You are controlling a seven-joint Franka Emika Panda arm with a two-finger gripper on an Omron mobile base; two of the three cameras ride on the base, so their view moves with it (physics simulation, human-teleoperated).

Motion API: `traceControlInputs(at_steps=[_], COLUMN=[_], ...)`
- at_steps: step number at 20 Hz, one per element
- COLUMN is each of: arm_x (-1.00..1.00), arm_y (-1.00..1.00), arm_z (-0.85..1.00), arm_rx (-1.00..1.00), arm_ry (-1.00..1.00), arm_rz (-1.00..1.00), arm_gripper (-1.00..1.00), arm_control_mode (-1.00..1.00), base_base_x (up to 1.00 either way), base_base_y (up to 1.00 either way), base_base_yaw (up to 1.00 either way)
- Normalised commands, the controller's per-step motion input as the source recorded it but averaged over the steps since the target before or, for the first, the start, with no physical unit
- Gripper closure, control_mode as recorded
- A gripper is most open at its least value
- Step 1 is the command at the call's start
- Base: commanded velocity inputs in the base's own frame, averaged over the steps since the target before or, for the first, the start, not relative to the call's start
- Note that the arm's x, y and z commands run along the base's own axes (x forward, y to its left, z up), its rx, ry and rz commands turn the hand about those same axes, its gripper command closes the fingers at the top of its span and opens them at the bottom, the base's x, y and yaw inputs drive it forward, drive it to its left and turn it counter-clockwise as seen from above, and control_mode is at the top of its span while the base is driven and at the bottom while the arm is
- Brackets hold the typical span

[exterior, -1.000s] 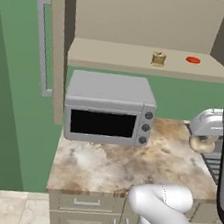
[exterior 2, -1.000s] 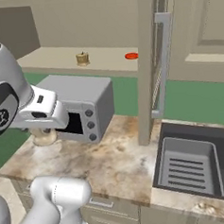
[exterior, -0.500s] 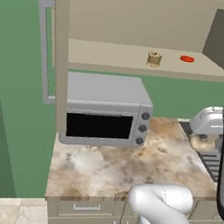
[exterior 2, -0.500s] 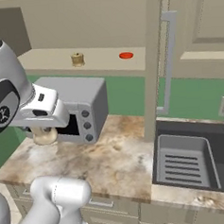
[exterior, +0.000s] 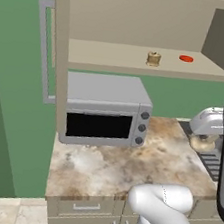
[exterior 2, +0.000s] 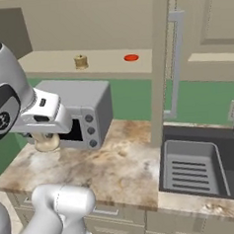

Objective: Pick the candle and candle from the dining table and place them in the open cabinet. Close the cabinet after placing the objects.

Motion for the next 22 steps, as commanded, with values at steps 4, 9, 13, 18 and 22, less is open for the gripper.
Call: traceControlInputs(at_steps=[4, 9, 13, 18, 22], arm_x=[0.00, 0.00, 0.00, 0.00, 0.00], arm_y=[0.00, 0.00, 0.00, 0.00, 0.00], arm_z=[0.00, 0.00, 0.00, 0.00, 0.00], arm_rx=[0.00, 0.00, 0.00, 0.00, 0.00], arm_ry=[0.00, 0.00, 0.00, 0.00, 0.00], arm_rz=[0.00, 0.00, 0.00, 0.00, 0.00], arm_gripper=[1.00, 1.00, 1.00, 1.00, 1.00], arm_control_mode=[1.00, 1.00, 1.00, 1.00, 1.00], base_base_x=[0.20, 0.21, 0.08, 0.01, 0.00], base_base_y=[0.32, 0.39, 0.09, 0.00, 0.00], base_base_yaw=[-0.14, -0.19, -0.06, 0.00, 0.00])
